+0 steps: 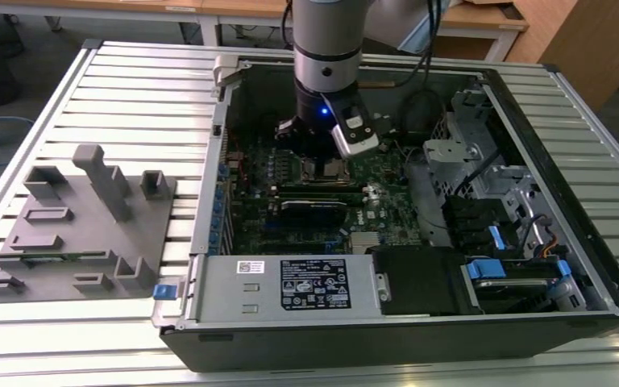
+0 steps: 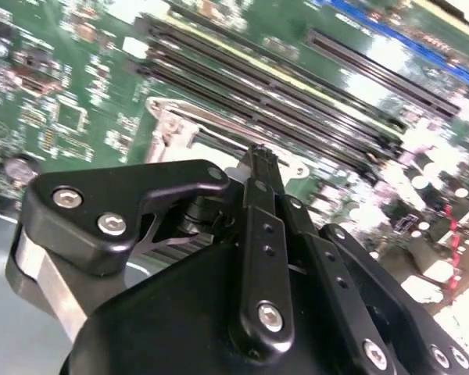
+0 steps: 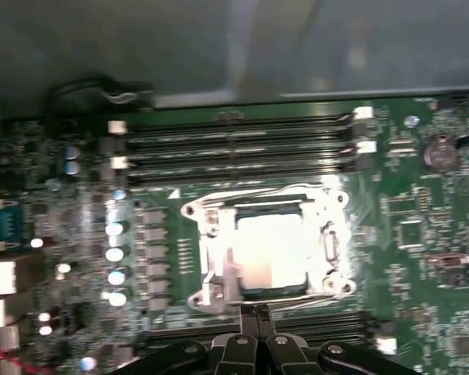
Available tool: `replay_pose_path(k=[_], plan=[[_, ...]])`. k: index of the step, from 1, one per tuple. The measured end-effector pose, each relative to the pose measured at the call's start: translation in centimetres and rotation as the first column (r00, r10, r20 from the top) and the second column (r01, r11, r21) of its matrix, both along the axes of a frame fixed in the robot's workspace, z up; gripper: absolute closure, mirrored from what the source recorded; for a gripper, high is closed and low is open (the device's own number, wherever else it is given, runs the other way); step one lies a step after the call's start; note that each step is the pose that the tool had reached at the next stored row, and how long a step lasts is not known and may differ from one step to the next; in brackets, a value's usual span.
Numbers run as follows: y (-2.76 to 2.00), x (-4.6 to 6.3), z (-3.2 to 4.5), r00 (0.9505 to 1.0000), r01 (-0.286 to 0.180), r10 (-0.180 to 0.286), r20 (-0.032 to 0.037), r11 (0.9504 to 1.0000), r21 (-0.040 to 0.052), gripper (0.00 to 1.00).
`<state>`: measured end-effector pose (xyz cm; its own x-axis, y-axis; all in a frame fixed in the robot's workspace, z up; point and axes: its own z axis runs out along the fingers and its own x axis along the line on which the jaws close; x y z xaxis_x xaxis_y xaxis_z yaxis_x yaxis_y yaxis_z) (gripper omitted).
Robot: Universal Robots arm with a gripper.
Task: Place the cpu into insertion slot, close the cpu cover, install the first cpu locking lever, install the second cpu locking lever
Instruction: 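Install the second cpu locking lever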
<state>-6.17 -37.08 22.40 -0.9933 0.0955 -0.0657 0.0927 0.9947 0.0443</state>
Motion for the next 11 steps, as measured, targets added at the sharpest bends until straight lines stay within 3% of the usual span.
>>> replay_pose_path(k=[4, 11], plan=[[0.38, 0.8, -0.01, 1.0, 0.0, 0.0, 0.0, 1.0, 0.0, 0.89], [1.6, 1.0, -0.01, 1.0, 0.0, 0.0, 0.0, 1.0, -0.0001, 0.89]])
